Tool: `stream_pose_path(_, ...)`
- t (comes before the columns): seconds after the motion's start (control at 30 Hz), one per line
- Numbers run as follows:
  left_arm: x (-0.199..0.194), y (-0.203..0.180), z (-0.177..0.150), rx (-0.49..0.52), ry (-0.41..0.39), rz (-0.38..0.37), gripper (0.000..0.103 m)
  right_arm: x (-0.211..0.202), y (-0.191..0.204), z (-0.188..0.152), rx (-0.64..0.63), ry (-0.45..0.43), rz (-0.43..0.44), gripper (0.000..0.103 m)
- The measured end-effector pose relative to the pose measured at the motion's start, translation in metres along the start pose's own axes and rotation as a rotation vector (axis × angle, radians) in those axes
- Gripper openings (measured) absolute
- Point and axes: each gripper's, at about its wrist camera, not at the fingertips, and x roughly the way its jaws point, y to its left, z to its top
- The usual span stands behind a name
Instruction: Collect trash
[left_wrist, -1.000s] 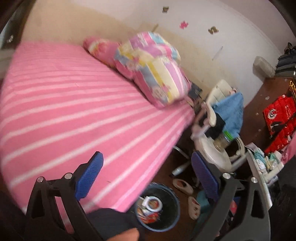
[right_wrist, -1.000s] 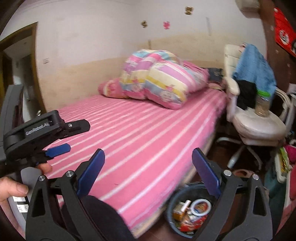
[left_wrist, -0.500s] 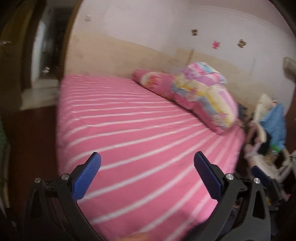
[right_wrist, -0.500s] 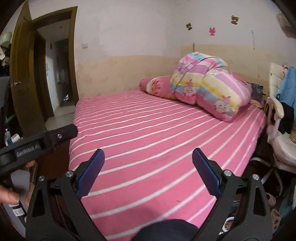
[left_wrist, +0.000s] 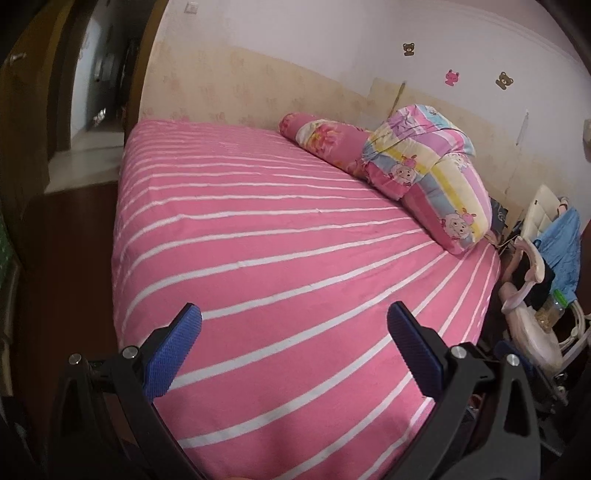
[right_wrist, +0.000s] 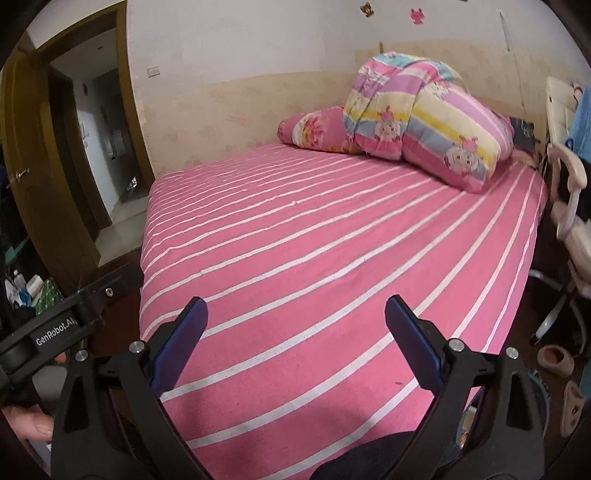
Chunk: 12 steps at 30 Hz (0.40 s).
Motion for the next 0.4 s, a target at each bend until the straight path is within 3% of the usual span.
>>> stream_pose_path(0.23, 0.005, -0.011, -0.005, 0.006, 0.027, -0.049, 0.098, 0.002, -0.006, -0.001, -0.01, -0.003, 0.002, 0.096)
stream_pose_path(0.4, 0.004, -0.012, -0.005, 0.006, 0.026, -0.041, 0.098, 0.002, -0.006, 0.0, -0.015, 0.001, 0.002, 0.096)
